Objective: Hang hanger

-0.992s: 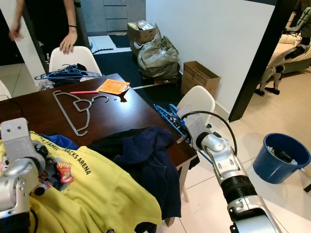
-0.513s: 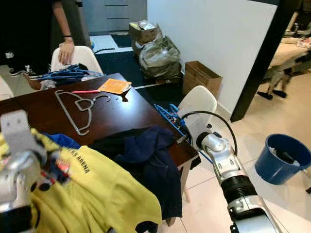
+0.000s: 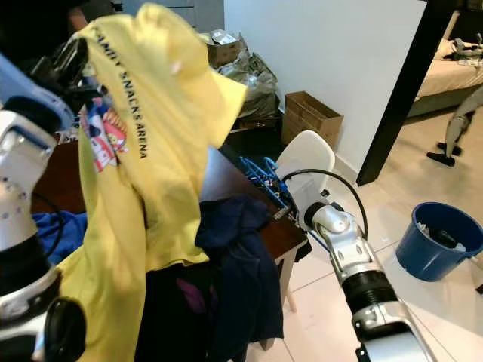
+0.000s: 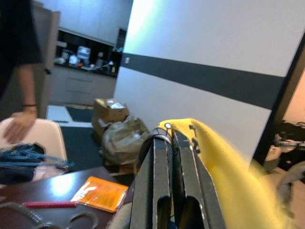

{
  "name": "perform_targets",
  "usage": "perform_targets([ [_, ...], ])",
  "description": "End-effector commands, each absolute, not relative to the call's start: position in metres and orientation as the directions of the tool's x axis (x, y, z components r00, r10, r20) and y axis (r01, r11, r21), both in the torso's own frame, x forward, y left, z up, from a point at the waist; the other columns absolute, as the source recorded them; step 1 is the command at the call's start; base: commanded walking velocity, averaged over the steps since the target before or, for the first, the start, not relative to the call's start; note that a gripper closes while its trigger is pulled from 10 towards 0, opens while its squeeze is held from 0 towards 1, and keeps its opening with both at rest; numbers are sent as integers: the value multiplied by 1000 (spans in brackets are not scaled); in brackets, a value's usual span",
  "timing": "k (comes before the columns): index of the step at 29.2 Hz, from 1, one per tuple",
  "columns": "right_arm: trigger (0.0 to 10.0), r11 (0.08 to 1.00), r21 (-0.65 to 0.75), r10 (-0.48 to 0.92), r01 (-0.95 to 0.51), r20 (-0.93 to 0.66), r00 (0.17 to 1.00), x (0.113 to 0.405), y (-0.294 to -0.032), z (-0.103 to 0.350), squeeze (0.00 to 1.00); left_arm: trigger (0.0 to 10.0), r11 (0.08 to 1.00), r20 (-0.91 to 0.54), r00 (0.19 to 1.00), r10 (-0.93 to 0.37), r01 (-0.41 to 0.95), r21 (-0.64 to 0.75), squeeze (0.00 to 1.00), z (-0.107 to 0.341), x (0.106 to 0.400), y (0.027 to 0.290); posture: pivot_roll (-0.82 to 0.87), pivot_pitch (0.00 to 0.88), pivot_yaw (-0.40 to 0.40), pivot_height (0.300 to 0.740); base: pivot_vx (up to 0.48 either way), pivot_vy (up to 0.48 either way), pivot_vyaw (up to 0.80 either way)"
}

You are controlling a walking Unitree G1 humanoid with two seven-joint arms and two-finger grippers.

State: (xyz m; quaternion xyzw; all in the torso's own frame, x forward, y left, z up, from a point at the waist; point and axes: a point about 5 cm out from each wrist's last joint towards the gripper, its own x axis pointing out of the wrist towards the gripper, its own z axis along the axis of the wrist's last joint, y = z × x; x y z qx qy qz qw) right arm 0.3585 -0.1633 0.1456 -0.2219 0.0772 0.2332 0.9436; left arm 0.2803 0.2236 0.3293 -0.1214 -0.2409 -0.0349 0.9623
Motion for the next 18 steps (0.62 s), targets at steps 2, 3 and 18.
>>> perform_targets([
  [2, 10000, 795, -384, 399, -470, -253, 881, 357, -166, 145, 0, 0, 968, 447, 894, -5, 117, -223, 0, 321, 275, 228, 64, 0, -46, 740, 0, 0, 0],
  [3, 10000, 791, -383, 405, -478, -257, 877, 357, -165, 144, 0, 0, 971, 335, 940, 63, 21, -240, 0, 284, 263, 247, 72, 0, -47, 740, 0, 0, 0],
  [18, 10000, 776, -384, 423, -501, -273, 864, 359, -162, 143, 0, 2431, 880, -356, 875, 329, -421, -221, 0, 98, 155, 305, 109, 0, -57, 740, 0, 0, 0],
])
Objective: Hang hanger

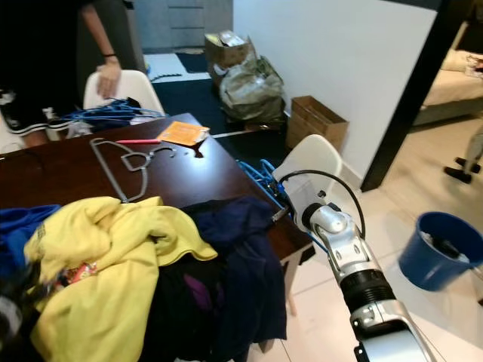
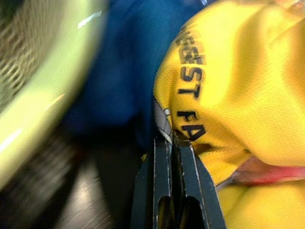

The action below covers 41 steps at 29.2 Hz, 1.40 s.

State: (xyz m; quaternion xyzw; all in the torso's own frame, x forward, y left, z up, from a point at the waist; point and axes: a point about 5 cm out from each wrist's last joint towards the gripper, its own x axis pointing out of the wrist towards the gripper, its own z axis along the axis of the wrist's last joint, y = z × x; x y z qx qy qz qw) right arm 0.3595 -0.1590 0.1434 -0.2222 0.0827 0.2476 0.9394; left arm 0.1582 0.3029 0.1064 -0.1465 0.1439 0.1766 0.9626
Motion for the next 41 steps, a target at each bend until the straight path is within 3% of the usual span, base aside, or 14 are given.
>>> perform_targets([
  [1, 10000, 776, -384, 423, -501, -273, 864, 359, -162, 143, 0, 2431, 880, -356, 875, 329, -421, -221, 0, 98, 155, 305, 109, 0, -57, 740, 0, 0, 0],
  [2, 10000, 775, -384, 422, -501, -275, 864, 359, -163, 142, 0, 2431, 857, -389, 839, 379, -477, -194, 0, 90, 148, 311, 109, 0, -57, 740, 0, 0, 0],
  [3, 10000, 774, -385, 422, -502, -277, 863, 359, -163, 142, 0, 10000, 836, -387, 817, 428, -520, -174, 67, 90, 146, 317, 109, 0, -61, 740, 0, 0, 0],
  [4, 10000, 774, -385, 422, -502, -277, 863, 359, -163, 142, 0, 10000, 836, -387, 817, 428, -520, -174, 67, 90, 146, 317, 109, 0, -61, 740, 0, 0, 0],
  [5, 10000, 774, -384, 423, -503, -277, 863, 359, -163, 142, 0, 10000, 825, -350, 820, 453, -534, -183, 1000, 97, 150, 319, 107, 0, -60, 740, 0, 0, 0],
  [11, 10000, 773, -387, 422, -502, -276, 863, 359, -164, 143, 0, 10000, 857, -212, 885, 415, -458, -235, 1000, 125, 167, 312, 94, 0, -58, 740, 0, 0, 0],
  [19, 10000, 777, -389, 415, -496, -276, 867, 359, -167, 143, 0, 10000, 956, 78, 980, 183, -159, -246, 1000, 197, 190, 287, 85, 0, -53, 740, 0, 0, 0],
  [21, 10000, 780, -389, 411, -491, -275, 869, 359, -167, 144, 0, 10000, 976, 199, 961, -194, 210, -62, 1000, 244, 190, 248, 84, 0, -52, 740, 0, 0, 0],
  [23, 10000, 780, -389, 411, -491, -275, 869, 359, -167, 144, 0, 10000, 976, 199, 961, -194, 210, -62, 1000, 244, 190, 248, 84, 0, -52, 740, 0, 0, 0],
  [27, 10000, 781, -389, 408, -488, -274, 871, 359, -167, 144, 0, 10000, 909, 128, 902, -413, 399, 124, 1000, 255, 188, 224, 82, 0, -52, 740, 0, 0, 0],
  [30, 10000, 781, -391, 406, -487, -275, 872, 359, -167, 143, 0, 10000, 809, -90, 868, -489, 489, 327, 1000, 242, 188, 217, 79, 0, -55, 740, 0, 0, 0],
  [31, 10000, 780, -392, 406, -487, -274, 872, 359, -167, 143, 0, 10000, 759, -196, 861, -470, 507, 408, 941, 234, 189, 220, 75, 0, -51, 740, 0, 0, 0],
  [32, 10000, 780, -394, 405, -486, -274, 872, 359, -168, 144, 0, 10000, 716, -297, 863, -408, 504, 482, 67, 225, 190, 229, 71, 0, -50, 740, 0, 0, 0],
  [41, 10000, 779, -402, 399, -481, -275, 875, 358, -172, 144, 0, 10000, 688, -408, 909, -87, 351, 635, 0, 212, 200, 259, 66, 0, -49, 740, 0, 0, 0],
])
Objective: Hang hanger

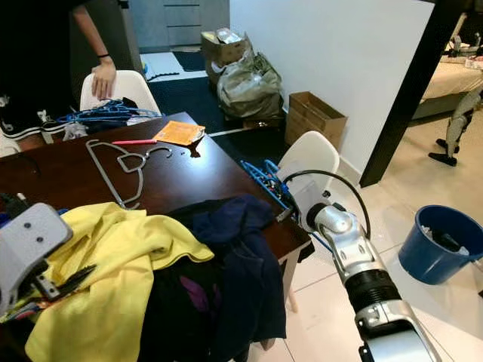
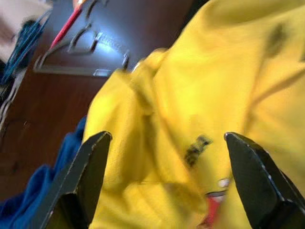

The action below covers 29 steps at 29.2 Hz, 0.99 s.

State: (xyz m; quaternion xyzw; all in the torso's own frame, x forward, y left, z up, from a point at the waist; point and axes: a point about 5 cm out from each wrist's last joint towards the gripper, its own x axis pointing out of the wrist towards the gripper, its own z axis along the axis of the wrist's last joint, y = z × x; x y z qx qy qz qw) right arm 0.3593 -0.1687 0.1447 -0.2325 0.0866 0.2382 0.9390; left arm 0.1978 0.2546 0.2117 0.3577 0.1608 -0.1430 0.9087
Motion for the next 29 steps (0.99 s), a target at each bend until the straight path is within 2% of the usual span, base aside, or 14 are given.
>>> perform_targets([
  [1, 10000, 779, -402, 399, -481, -275, 875, 358, -172, 144, 0, 10000, 688, -408, 909, -87, 351, 635, 0, 212, 200, 259, 66, 0, -49, 740, 0, 0, 0],
  [2, 10000, 779, -402, 399, -481, -275, 875, 358, -172, 144, 0, 10000, 688, -408, 909, -87, 351, 635, 0, 212, 200, 259, 66, 0, -49, 740, 0, 0, 0],
  [3, 10000, 778, -403, 399, -482, -276, 875, 358, -172, 144, 0, 10000, 708, -379, 925, -19, 280, 648, 0, 214, 206, 261, 66, 0, -49, 740, 0, 0, 0],
  [5, 10000, 778, -403, 399, -482, -276, 875, 358, -172, 144, 0, 10000, 708, -379, 925, -19, 280, 648, 0, 214, 206, 261, 66, 0, -49, 740, 0, 0, 0],
  [8, 10000, 774, -405, 403, -486, -276, 872, 358, -170, 145, 0, 10000, 774, -389, 912, 132, 150, 615, 0, 197, 218, 262, 69, 0, -55, 740, 0, 0, 0],
  [16, 10000, 775, -406, 401, -484, -275, 874, 359, -171, 146, 0, 10000, 850, -456, 886, 82, 176, 496, 0, 163, 227, 247, 64, 0, -54, 740, 0, 0, 0],
  [20, 10000, 776, -409, 397, -480, -276, 876, 359, -173, 146, 0, 10000, 842, -492, 867, 76, 209, 498, 0, 154, 229, 242, 64, 0, -54, 740, 0, 0, 0],
  [21, 10000, 777, -409, 395, -479, -275, 876, 359, -173, 146, 0, 8431, 837, -498, 863, 82, 212, 505, 0, 153, 230, 241, 54, 0, -50, 740, 0, 0, 0],
  [22, 10000, 777, -408, 395, -478, -275, 877, 359, -173, 146, 0, 8431, 834, -501, 861, 87, 212, 509, 0, 153, 231, 241, 54, 0, -50, 740, 0, 0, 0],
  [23, 10000, 778, -408, 394, -477, -275, 877, 358, -174, 146, 0, 0, 829, -481, 870, 111, 186, 527, 0, 156, 233, 243, 46, 0, -48, 740, 0, 0, 0],
  [29, 10000, 780, -408, 390, -475, -275, 878, 358, -175, 146, 0, 0, 802, -411, 884, 222, 74, 592, 0, 164, 240, 256, 46, 0, -48, 740, 0, 0, 0],
])
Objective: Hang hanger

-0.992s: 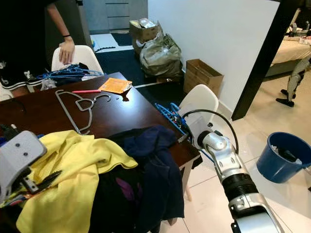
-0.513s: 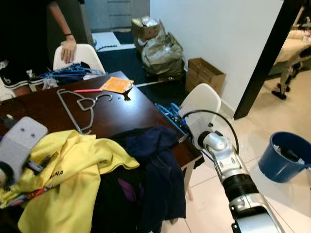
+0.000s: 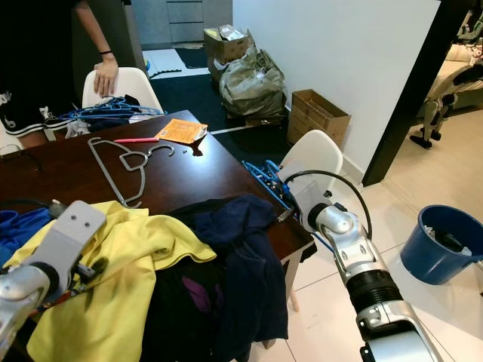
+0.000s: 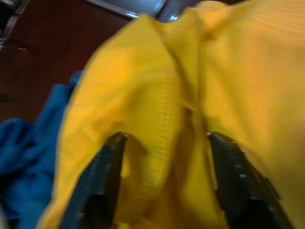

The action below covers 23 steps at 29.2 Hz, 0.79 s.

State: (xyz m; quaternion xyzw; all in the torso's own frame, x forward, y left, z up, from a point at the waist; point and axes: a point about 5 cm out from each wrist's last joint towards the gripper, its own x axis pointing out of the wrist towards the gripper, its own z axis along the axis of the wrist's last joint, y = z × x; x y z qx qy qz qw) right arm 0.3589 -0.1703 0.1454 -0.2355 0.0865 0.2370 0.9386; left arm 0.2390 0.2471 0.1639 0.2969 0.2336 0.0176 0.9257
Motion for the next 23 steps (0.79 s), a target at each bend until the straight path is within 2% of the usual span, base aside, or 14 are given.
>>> perform_targets([
  [1, 10000, 780, -408, 390, -475, -275, 878, 358, -175, 146, 0, 0, 802, -411, 884, 222, 74, 592, 0, 164, 240, 256, 46, 0, -48, 740, 0, 0, 0],
  [13, 10000, 782, -410, 388, -471, -271, 881, 358, -176, 148, 0, 0, 777, -313, 902, 297, -38, 628, 0, 179, 246, 267, 34, 0, -44, 740, 0, 0, 0],
  [16, 10000, 783, -411, 384, -466, -268, 883, 359, -177, 149, 0, 0, 814, -213, 946, 246, -83, 574, 0, 201, 255, 264, 36, 0, -48, 740, 0, 0, 0],
  [17, 10000, 786, -410, 383, -462, -264, 885, 360, -177, 150, 0, 0, 845, -106, 978, 181, -99, 526, 0, 226, 263, 258, 40, 0, -52, 740, 0, 0, 0],
  [18, 10000, 786, -410, 383, -462, -264, 885, 360, -177, 150, 0, 0, 845, -106, 978, 181, -99, 526, 0, 226, 263, 258, 40, 0, -52, 740, 0, 0, 0],
  [19, 10000, 789, -407, 384, -460, -258, 887, 361, -176, 151, 0, 0, 877, 39, 995, 97, -104, 469, 0, 261, 269, 250, 43, 0, -53, 740, 0, 0, 0],
  [21, 10000, 789, -407, 384, -460, -258, 887, 361, -176, 151, 0, 0, 877, 39, 995, 97, -104, 469, 0, 261, 269, 250, 43, 0, -53, 740, 0, 0, 0],
  [22, 10000, 791, -405, 385, -458, -252, 888, 362, -174, 152, 0, 0, 897, 176, 984, 31, -105, 428, 0, 295, 270, 246, 45, 0, -51, 740, 0, 0, 0],
  [23, 10000, 791, -405, 385, -458, -252, 888, 362, -174, 152, 0, 0, 897, 176, 984, 31, -105, 428, 0, 295, 270, 246, 45, 0, -51, 740, 0, 0, 0],
])
